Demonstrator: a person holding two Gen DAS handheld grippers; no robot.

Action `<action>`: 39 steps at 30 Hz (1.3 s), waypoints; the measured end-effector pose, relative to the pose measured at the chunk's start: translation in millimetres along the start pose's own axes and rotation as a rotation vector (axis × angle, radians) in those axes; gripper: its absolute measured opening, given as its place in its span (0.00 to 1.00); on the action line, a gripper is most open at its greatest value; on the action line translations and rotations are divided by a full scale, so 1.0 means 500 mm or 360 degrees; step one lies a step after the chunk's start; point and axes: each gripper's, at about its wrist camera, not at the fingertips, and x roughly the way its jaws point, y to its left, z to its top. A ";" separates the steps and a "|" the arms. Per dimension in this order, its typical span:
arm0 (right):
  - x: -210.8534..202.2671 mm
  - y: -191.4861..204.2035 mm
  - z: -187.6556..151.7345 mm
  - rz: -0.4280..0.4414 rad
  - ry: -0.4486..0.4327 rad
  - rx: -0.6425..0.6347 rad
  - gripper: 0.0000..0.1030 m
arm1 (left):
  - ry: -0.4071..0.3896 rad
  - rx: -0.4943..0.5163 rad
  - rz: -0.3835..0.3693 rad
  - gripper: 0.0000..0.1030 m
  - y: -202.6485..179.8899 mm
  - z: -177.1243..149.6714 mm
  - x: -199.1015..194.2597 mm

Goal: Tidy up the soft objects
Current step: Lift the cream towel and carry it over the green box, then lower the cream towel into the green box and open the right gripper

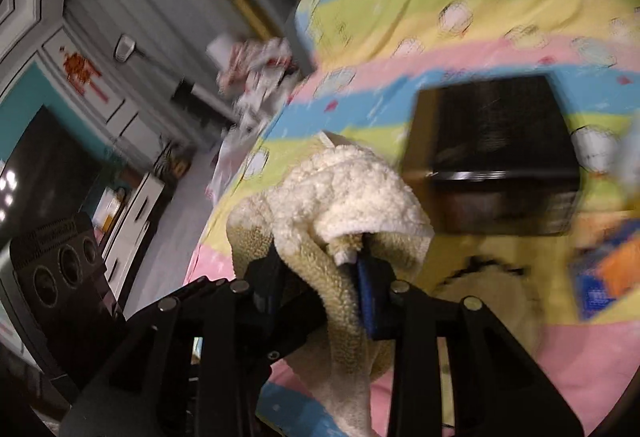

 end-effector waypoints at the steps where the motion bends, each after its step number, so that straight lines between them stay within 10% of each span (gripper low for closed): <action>1: -0.022 -0.010 0.003 -0.0018 -0.0043 0.0008 0.30 | -0.0015 0.0041 -0.0027 0.41 -0.022 0.007 0.003; 16: -0.266 -0.275 0.003 -0.0301 -0.0531 0.0428 0.33 | 0.0036 0.0382 -0.0423 0.41 -0.313 0.066 0.193; 39: -0.404 -0.545 -0.076 -0.0635 -0.0727 0.1042 0.33 | 0.0482 0.0422 -0.0801 0.41 -0.542 0.023 0.453</action>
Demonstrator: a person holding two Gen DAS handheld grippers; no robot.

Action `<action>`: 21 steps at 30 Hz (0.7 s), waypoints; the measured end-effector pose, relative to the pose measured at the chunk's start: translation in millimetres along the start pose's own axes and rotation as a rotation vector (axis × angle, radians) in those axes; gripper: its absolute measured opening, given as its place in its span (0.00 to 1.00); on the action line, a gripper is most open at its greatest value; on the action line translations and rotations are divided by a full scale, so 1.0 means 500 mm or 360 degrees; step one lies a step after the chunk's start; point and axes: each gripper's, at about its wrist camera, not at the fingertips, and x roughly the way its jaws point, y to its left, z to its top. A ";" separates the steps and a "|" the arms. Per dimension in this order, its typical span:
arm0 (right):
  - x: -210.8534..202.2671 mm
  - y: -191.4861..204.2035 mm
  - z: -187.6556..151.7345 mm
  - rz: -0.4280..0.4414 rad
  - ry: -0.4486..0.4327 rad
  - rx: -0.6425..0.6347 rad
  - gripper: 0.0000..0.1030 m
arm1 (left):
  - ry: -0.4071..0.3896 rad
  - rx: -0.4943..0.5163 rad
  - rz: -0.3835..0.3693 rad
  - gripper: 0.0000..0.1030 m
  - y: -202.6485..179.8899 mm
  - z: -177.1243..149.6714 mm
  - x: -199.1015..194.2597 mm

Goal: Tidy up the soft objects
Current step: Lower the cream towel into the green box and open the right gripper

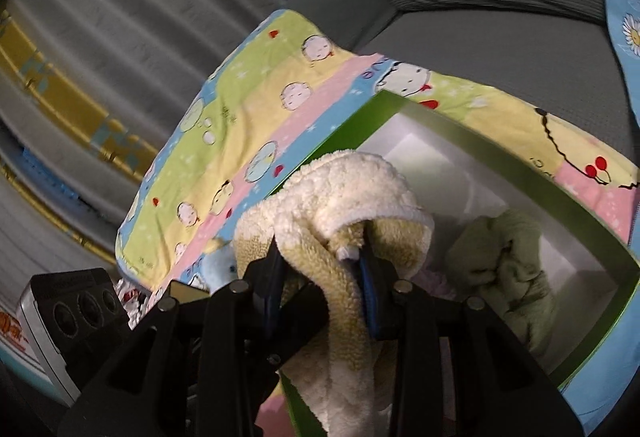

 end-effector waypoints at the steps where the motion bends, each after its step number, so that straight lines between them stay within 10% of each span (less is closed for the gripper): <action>1: 0.002 -0.006 0.002 0.0001 0.0005 0.0020 0.33 | 0.0011 0.0008 0.0011 0.41 -0.002 0.002 0.005; 15: 0.034 -0.044 0.006 -0.0200 0.0051 0.0133 0.38 | 0.0103 0.0071 0.0241 0.41 -0.016 -0.009 0.018; 21: 0.006 -0.038 0.005 -0.0188 0.0002 0.0113 0.67 | 0.0058 0.0059 0.0319 0.54 -0.014 -0.015 -0.033</action>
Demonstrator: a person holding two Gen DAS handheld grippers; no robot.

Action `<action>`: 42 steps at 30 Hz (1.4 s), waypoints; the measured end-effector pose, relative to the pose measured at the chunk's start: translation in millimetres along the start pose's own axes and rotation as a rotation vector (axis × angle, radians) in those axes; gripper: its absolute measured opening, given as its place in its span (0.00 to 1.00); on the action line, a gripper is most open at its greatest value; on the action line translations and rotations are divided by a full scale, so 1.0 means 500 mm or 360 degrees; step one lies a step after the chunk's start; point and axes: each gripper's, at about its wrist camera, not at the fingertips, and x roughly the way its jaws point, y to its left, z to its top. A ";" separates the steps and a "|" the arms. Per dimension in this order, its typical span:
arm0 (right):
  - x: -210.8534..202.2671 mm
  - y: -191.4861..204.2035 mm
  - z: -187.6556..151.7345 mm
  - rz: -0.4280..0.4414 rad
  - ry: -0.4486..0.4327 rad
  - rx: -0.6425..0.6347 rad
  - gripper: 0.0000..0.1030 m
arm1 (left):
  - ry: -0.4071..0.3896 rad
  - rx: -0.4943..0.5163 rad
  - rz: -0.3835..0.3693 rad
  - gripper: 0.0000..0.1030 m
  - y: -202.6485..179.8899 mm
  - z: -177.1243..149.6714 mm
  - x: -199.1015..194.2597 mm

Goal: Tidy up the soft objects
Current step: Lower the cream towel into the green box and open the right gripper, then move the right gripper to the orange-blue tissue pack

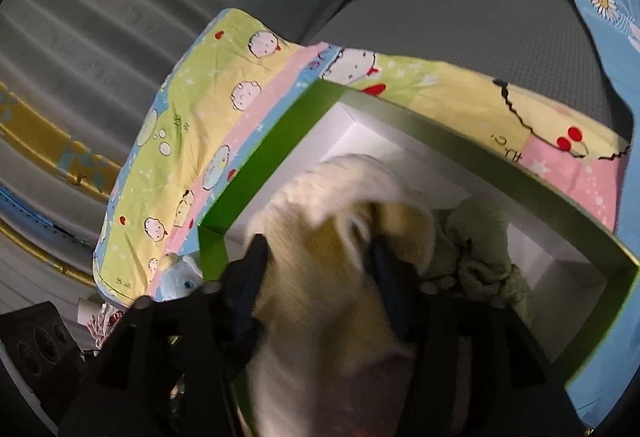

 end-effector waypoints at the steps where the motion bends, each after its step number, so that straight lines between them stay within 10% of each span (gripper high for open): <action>1: -0.009 0.005 -0.002 0.0009 -0.0023 -0.0020 0.73 | -0.0012 -0.0014 0.0005 0.58 0.004 -0.003 -0.010; 12: -0.079 0.094 -0.038 0.0125 -0.0170 -0.0228 0.93 | -0.0205 -0.0213 0.0133 0.81 0.088 -0.060 -0.183; 25: -0.086 0.206 -0.124 0.0123 -0.0200 -0.0476 0.99 | -0.0260 -0.0615 0.0483 0.83 0.244 -0.238 -0.331; 34: -0.035 0.303 -0.249 0.0265 0.0143 -0.0775 0.99 | -0.0343 -0.0905 0.0656 0.83 0.321 -0.367 -0.391; 42: 0.123 0.276 -0.319 0.0058 0.0403 -0.0659 0.93 | -0.0264 -0.1003 0.0732 0.83 0.343 -0.452 -0.394</action>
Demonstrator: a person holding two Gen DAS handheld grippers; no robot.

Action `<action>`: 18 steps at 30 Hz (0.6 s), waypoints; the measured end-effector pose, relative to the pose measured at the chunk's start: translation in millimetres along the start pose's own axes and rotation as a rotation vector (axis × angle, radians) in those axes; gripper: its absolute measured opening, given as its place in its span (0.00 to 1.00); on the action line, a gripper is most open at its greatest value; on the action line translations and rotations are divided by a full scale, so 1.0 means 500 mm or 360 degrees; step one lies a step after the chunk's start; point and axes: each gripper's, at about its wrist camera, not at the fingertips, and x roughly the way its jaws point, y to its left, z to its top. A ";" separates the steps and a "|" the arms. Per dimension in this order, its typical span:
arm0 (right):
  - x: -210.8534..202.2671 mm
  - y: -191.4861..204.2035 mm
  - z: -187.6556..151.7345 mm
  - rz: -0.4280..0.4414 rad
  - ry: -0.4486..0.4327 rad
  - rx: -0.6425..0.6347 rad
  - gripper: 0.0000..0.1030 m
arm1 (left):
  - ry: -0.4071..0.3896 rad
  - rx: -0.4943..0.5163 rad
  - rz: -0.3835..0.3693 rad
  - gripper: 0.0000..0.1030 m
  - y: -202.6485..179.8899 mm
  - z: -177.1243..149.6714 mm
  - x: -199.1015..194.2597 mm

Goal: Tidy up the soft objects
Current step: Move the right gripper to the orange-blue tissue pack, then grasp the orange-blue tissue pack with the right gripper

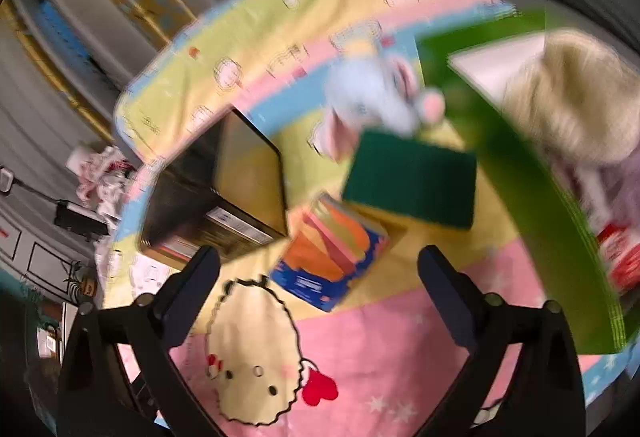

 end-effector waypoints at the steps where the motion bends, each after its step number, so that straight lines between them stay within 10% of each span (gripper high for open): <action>1: 0.015 0.000 -0.003 -0.0007 0.0030 -0.0003 0.92 | 0.0008 0.0001 0.0013 0.83 0.003 -0.004 0.001; 10: 0.075 0.022 -0.023 0.0017 0.0152 -0.0068 0.57 | 0.0002 0.0012 0.0094 0.83 0.024 -0.017 -0.007; 18: 0.042 0.091 -0.072 0.0244 0.0309 -0.0333 0.54 | 0.0015 -0.0017 0.0130 0.83 0.041 -0.020 -0.012</action>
